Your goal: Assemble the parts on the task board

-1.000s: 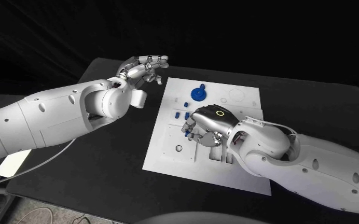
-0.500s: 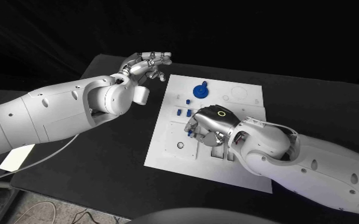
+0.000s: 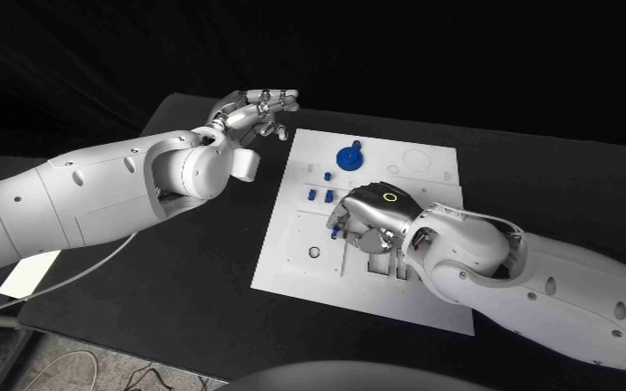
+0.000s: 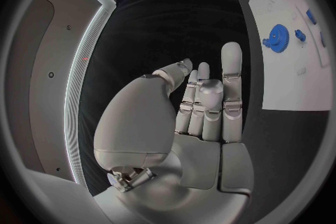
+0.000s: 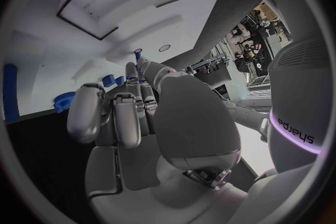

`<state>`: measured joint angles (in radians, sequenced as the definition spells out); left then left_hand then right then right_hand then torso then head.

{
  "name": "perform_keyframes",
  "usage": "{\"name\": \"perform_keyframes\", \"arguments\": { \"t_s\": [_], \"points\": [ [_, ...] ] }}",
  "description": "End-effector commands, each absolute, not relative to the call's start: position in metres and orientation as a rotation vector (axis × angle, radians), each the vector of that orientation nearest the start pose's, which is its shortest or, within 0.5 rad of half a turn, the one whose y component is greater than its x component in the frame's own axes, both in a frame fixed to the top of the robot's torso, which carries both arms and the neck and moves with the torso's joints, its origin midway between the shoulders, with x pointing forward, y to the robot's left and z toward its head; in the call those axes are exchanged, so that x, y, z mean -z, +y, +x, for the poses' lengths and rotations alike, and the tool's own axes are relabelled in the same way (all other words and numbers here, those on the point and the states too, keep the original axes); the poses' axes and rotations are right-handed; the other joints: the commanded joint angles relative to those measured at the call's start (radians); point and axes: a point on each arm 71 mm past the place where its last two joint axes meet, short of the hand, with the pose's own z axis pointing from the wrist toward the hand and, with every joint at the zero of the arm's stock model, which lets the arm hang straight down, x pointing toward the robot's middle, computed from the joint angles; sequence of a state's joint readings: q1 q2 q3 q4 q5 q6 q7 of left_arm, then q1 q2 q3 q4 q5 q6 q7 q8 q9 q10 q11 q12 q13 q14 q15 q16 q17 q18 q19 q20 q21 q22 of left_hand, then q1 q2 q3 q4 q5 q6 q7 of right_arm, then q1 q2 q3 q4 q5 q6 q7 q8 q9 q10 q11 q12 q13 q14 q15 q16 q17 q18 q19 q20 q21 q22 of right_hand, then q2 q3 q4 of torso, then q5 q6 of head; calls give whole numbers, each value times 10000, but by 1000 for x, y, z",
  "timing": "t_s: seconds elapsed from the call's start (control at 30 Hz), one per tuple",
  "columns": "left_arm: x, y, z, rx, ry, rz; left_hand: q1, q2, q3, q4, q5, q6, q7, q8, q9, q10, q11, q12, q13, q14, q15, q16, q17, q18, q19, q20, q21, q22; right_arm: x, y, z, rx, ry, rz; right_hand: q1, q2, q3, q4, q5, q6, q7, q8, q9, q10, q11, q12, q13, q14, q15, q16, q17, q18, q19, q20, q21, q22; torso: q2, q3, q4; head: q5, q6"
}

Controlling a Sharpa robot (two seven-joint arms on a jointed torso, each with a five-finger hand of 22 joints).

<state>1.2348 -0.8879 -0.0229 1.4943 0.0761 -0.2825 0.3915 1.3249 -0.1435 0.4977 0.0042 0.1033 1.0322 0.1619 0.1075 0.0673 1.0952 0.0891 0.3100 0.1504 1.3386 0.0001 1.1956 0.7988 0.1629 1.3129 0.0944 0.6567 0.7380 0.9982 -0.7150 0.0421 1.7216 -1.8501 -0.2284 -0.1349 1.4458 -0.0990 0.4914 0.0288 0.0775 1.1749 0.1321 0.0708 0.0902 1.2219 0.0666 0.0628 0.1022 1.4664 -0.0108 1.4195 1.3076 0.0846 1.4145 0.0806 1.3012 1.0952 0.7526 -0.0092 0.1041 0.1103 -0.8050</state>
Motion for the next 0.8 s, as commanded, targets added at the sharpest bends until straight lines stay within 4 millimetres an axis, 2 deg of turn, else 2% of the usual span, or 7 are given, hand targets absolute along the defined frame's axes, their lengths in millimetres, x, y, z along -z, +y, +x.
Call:
{"name": "perform_keyframes", "arguments": {
  "t_s": [0.03,0.8],
  "points": [
    [157,240,503,15666,13317,-11711,-10,107,4,-48,37,-86,1,1,-9,-58,-23,27,16,-88,7,-20,-4,116,-53,24,-28,8,217,-79,398,-8016,16076,-5965,-51,39,45,-10,29,64,-15,22,10,80,-11,29,4,666,-79,37,561,58,65,-13,48,-12,4,-4,11,-23,-11],
    [157,241,503,15663,13330,-11719,-18,113,-1,-47,37,-91,2,7,-6,-89,-18,53,24,-92,12,-18,-12,116,-56,29,-33,6,219,-78,397,-8005,16351,-6175,-71,30,45,-20,26,67,-15,23,13,82,-10,29,2,666,-77,39,561,55,68,-13,55,-1,-4,-1,7,-12,-102]
  ]
}}
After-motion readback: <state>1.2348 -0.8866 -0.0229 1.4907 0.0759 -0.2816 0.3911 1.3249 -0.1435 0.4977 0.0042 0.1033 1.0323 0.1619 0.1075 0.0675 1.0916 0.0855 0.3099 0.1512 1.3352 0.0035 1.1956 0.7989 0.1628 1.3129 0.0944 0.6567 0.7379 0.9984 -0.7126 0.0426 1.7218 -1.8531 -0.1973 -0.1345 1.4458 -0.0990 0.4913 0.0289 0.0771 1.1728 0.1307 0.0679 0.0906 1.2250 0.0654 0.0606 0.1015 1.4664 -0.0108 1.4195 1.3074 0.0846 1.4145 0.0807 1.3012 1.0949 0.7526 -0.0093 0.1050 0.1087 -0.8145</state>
